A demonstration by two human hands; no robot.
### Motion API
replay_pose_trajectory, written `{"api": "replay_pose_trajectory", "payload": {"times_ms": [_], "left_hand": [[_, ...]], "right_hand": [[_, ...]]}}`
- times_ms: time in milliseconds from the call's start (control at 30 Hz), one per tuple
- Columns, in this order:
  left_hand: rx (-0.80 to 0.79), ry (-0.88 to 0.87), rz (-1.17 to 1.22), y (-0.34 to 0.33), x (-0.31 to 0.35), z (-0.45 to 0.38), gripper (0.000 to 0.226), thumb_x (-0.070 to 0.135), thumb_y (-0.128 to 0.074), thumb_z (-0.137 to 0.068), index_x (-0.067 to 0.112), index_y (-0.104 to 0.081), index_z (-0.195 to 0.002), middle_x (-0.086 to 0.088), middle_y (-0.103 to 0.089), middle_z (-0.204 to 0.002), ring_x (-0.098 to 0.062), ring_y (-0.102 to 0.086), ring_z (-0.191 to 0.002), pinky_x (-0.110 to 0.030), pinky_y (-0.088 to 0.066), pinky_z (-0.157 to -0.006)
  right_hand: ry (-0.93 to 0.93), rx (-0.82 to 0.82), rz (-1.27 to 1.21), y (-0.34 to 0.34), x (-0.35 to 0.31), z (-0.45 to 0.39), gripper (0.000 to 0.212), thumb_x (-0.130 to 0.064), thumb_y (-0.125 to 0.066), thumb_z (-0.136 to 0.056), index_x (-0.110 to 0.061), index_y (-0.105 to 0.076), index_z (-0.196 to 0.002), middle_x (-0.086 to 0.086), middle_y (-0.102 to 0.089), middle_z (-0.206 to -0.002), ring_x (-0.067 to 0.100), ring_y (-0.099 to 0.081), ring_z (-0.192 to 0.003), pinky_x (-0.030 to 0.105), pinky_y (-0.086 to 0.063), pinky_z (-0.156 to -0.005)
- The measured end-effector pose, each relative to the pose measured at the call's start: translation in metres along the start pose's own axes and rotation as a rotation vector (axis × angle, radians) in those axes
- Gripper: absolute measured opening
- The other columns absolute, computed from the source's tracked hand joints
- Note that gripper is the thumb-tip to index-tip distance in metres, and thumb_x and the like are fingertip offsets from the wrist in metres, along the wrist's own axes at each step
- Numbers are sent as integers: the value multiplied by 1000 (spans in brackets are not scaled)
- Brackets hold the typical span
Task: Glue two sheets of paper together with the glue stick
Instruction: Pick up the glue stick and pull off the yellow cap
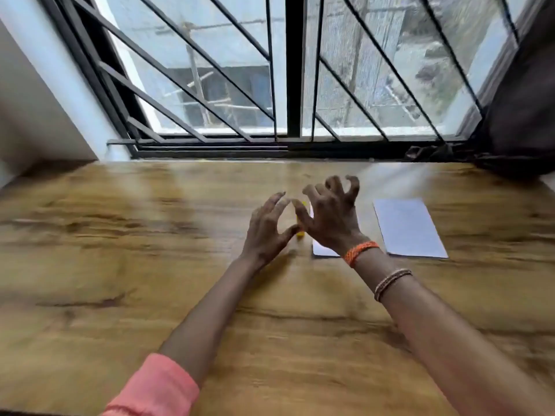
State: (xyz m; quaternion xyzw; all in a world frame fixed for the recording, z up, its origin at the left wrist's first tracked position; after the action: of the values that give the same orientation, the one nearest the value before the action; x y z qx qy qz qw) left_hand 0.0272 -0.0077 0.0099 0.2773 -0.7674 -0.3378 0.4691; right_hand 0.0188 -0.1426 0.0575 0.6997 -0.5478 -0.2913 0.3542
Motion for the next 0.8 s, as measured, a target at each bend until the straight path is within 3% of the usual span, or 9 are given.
{"api": "replay_pose_trajectory", "payload": {"times_ms": [67,133,233,333,433,533,600,700,800], "left_hand": [[59,-43,20,-7,-2,-3,63,52,-55,-77,11,-58,-124,-11,-51,-138,-28,-46,-131,-48,-39,-103],[99,-39,18,-9,-2,-7,53,42,-63,-77,11,-62,-120,-11,-55,-135,-31,-38,-137,-49,-34,-105],[189,-87,8,-14,-1,-4,41,24,-66,-78,11,-65,-117,-8,-56,-135,-32,-23,-144,-48,-27,-105],[287,-146,-19,-6,9,9,32,17,-58,-81,8,-65,-111,-5,-55,-136,-30,-20,-145,-44,-19,-108],[350,-187,-134,3,15,33,33,14,-47,-86,9,-59,-116,-7,-62,-124,-27,-32,-140,-41,-13,-108],[349,-206,-124,13,14,51,24,13,-43,-89,17,-56,-109,-1,-68,-100,-23,-56,-112,-31,-13,-95],[332,-221,-121,16,14,52,21,15,-44,-91,23,-54,-108,4,-68,-100,-19,-55,-106,-26,-9,-87],[318,-273,-134,19,13,47,19,17,-48,-92,25,-55,-108,7,-67,-104,-16,-50,-111,-26,-8,-86],[294,-290,-148,24,14,41,18,16,-50,-91,23,-59,-104,5,-66,-102,-17,-45,-116,-29,-10,-86]], "right_hand": [[37,43,16,-9,1,2,43,-45,-36,-90,-16,-63,-74,3,-67,-68,28,-58,-87,44,-18,-93],[50,79,19,-15,2,4,41,-41,-36,-91,-17,-63,-71,4,-67,-63,27,-59,-82,43,-18,-90],[100,87,-8,-21,-6,12,40,-43,-34,-93,-17,-63,-85,8,-65,-65,27,-62,-81,42,-18,-87],[56,88,-146,-12,-15,20,38,-44,-36,-94,-14,-58,-99,9,-66,-75,29,-61,-88,40,-18,-84],[-65,231,-345,2,-29,40,26,-38,-44,-94,-14,-54,-91,6,-64,-73,29,-60,-84,37,-19,-76],[-200,249,-608,1,-40,57,15,-29,-51,-94,-15,-50,-89,5,-68,-76,33,-62,-80,37,-26,-79],[-248,216,-693,-1,-40,58,13,-24,-52,-94,-15,-47,-86,9,-69,-78,34,-62,-81,37,-29,-81],[-241,224,-701,0,-35,58,11,-17,-54,-92,-14,-46,-85,8,-67,-77,33,-60,-79,36,-31,-81],[-212,181,-714,1,-34,58,16,-8,-54,-90,-17,-42,-85,-3,-61,-73,31,-60,-79,36,-31,-79]]}}
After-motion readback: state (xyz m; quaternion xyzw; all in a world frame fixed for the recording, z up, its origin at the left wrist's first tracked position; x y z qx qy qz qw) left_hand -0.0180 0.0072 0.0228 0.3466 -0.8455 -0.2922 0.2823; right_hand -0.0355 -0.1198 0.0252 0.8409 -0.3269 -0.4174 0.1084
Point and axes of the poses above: each hand's wrist, its own z-axis away from the middle knuckle, its own y-axis out of the back of the hand, x = y × z, the point moved 3 cm from there along -z, towards the middle knuckle
